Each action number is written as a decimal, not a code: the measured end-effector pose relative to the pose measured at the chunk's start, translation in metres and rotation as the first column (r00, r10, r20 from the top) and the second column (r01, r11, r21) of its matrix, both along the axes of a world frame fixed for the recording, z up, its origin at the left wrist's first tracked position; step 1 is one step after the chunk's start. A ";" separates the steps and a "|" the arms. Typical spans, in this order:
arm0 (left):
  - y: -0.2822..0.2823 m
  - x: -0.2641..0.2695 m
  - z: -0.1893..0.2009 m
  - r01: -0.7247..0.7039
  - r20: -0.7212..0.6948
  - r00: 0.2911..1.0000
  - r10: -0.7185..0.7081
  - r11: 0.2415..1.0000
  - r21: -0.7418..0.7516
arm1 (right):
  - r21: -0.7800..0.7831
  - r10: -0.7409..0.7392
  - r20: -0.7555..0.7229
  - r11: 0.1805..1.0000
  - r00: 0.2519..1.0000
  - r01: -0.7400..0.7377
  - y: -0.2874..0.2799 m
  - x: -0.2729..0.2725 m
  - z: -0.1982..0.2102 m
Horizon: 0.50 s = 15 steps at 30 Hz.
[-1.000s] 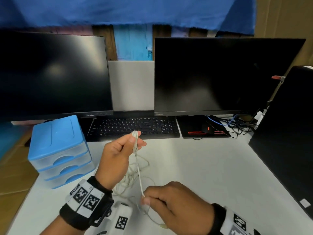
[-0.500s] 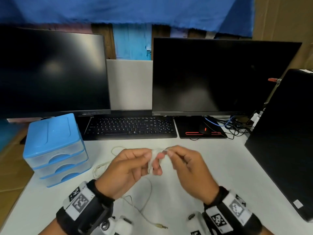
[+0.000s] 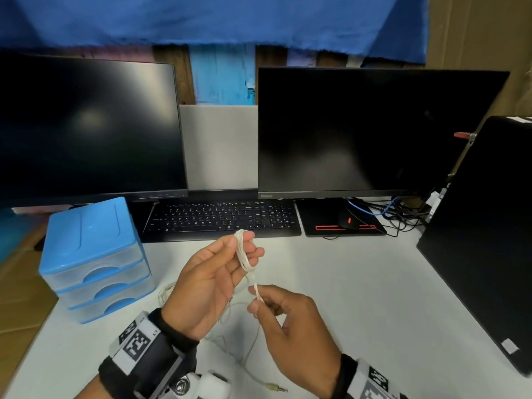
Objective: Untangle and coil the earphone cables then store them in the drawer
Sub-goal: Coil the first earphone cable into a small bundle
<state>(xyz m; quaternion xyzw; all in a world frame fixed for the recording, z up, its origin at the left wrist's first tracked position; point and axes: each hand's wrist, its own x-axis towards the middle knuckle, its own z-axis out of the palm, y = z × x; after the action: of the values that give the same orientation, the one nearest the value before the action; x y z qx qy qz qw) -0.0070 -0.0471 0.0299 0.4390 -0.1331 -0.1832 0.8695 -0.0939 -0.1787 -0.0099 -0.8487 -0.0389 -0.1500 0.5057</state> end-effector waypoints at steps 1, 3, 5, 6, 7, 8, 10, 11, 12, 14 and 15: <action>-0.001 0.000 0.000 -0.011 0.000 1.000 0.011 1.000 0.002 | 0.009 -0.022 0.007 1.000 1.000 0.021 0.001 -0.001 -0.001; -0.003 -0.001 -0.002 -0.030 0.003 1.000 0.030 0.999 0.013 | -0.016 -0.056 0.047 0.998 0.997 0.056 0.004 -0.004 -0.002; -0.005 -0.006 -0.005 -0.042 0.034 0.999 0.040 0.997 0.064 | -0.031 -0.038 0.107 0.999 0.994 0.041 0.007 -0.007 0.004; -0.007 -0.009 -0.009 -0.046 0.065 0.997 0.039 0.993 0.109 | -0.050 -0.021 0.128 0.998 0.992 0.027 0.009 -0.009 0.007; -0.008 -0.013 -0.012 -0.042 0.105 0.994 0.025 0.985 0.167 | -0.065 -0.006 0.145 0.998 0.989 0.016 0.010 -0.010 0.011; -0.009 -0.017 -0.016 -0.031 0.147 0.989 -0.004 0.973 0.230 | -0.055 0.000 0.148 0.998 0.989 0.008 0.009 -0.010 0.015; -0.012 -0.024 -0.021 0.005 0.221 0.972 -0.079 0.949 0.316 | 0.038 0.008 0.123 0.999 0.992 -0.013 0.004 -0.009 0.023; -0.012 -0.025 -0.022 0.020 0.257 0.960 -0.114 0.940 0.341 | 0.095 0.009 0.102 0.995 0.995 -0.019 0.000 -0.008 0.027; -0.011 -0.026 -0.021 0.028 0.292 0.946 -0.143 0.930 0.367 | 0.135 0.007 0.082 0.991 0.997 -0.018 -0.004 -0.006 0.031; -0.009 -0.024 -0.019 0.037 0.363 0.907 -0.213 0.899 0.436 | 0.141 0.003 0.039 0.990 0.999 -0.008 -0.014 -0.003 0.037; -0.007 -0.023 -0.017 0.038 0.398 0.880 -0.259 0.874 0.484 | 0.126 0.005 0.021 0.992 1.000 -0.008 -0.019 -0.002 0.040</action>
<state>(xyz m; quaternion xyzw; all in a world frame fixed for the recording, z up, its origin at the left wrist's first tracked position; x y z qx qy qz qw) -0.0302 -0.0542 0.0134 0.6514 -0.3176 -0.1709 0.6675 -0.0961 -0.1972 0.0301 -0.8134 -0.0373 -0.1592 0.5583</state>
